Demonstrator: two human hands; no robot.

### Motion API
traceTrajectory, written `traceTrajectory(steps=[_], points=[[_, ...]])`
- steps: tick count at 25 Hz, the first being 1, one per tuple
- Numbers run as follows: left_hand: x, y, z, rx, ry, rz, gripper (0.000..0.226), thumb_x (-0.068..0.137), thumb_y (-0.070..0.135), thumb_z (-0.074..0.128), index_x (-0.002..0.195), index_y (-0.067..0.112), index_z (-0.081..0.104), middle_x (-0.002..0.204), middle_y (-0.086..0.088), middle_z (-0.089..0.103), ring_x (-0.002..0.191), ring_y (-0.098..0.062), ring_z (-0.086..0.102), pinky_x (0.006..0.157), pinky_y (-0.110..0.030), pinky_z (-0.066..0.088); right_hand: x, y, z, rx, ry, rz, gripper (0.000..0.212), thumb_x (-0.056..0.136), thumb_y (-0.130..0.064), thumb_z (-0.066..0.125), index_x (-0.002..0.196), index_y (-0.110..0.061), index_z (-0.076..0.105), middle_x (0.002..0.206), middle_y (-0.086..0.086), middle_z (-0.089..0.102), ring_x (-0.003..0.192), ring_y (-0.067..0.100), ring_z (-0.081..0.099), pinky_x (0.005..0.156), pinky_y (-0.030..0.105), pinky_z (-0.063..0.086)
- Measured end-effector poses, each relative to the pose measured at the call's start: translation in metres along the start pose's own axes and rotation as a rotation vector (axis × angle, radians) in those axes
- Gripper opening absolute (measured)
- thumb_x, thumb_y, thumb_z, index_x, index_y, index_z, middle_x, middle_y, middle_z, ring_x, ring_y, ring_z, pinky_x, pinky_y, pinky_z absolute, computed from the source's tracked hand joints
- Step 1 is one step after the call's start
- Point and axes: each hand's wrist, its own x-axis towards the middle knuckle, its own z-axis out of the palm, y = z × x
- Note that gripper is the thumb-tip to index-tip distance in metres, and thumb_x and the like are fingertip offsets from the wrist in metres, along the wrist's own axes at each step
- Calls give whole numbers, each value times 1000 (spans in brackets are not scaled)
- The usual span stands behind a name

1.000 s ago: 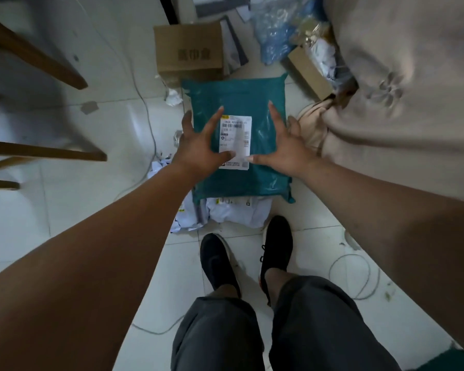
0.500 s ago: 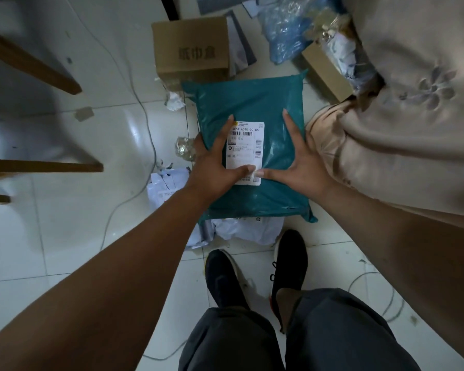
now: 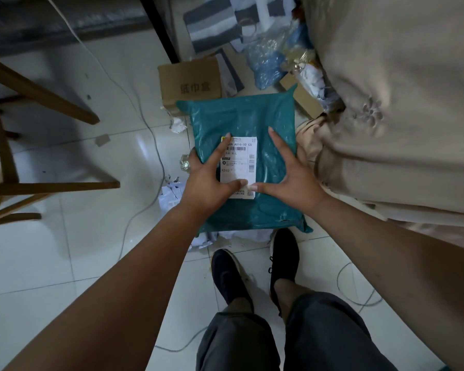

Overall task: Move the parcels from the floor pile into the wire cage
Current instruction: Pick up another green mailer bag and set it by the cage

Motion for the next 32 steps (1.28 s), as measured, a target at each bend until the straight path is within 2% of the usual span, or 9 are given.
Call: traceTrajectory(steps=[2, 6, 9, 15, 17, 23, 30, 32], points=[[-18, 26, -22, 31, -16, 21, 100, 77, 41, 86, 152, 58, 24, 154, -5, 20, 146, -29, 31, 120, -45, 34, -20, -27, -18, 3, 21, 16, 123, 64, -54, 92, 153, -62, 7, 163, 5, 17, 153, 19, 18, 119, 34, 23], [-65, 85, -66, 56, -26, 51, 98, 77, 40, 86, 152, 58, 26, 155, -5, 18, 146, -30, 31, 118, -47, 36, -68, -89, -59, -21, 71, 15, 124, 62, -58, 91, 155, -59, 8, 158, 6, 22, 149, 24, 26, 121, 41, 28], [-102, 130, -95, 105, -44, 65, 96, 78, 41, 85, 152, 57, 26, 154, -6, 20, 144, -31, 35, 117, -45, 38, -111, -129, -90, 17, 94, 38, 123, 63, -55, 92, 156, -58, 11, 160, 5, 22, 149, 25, 27, 117, 31, 23], [-160, 207, -133, 186, -140, 117, 95, 79, 42, 84, 152, 57, 25, 153, -8, 22, 144, -32, 36, 119, -38, 31, -182, -182, -137, 99, 133, 113, 124, 63, -54, 92, 153, -62, 7, 164, 5, 14, 152, 26, 18, 119, 36, 22], [-180, 227, -141, 205, -148, 129, 96, 79, 41, 84, 153, 57, 25, 151, -8, 23, 143, -32, 37, 117, -40, 35, -205, -193, -149, 117, 154, 119, 125, 63, -54, 92, 153, -62, 6, 165, 4, 12, 153, 25, 18, 120, 37, 23], [-239, 272, -145, 272, -142, 164, 97, 78, 42, 84, 152, 59, 23, 150, -7, 25, 138, -32, 41, 109, -39, 46, -268, -207, -174, 175, 202, 89, 126, 63, -53, 93, 155, -58, 7, 164, 1, 12, 152, 19, 18, 115, 26, 19], [-295, 325, -112, 353, -199, 259, 96, 80, 44, 82, 153, 59, 21, 155, -10, 20, 139, -37, 39, 106, -43, 47, -351, -199, -215, 229, 308, 144, 128, 61, -53, 94, 156, -57, 7, 162, 4, 14, 150, 26, 25, 121, 34, 25], [-306, 341, -96, 372, -238, 305, 96, 80, 43, 82, 153, 57, 22, 154, -12, 20, 139, -38, 39, 108, -44, 45, -375, -190, -224, 254, 372, 174, 130, 60, -53, 94, 156, -56, 8, 162, 4, 15, 151, 25, 25, 121, 31, 24]])
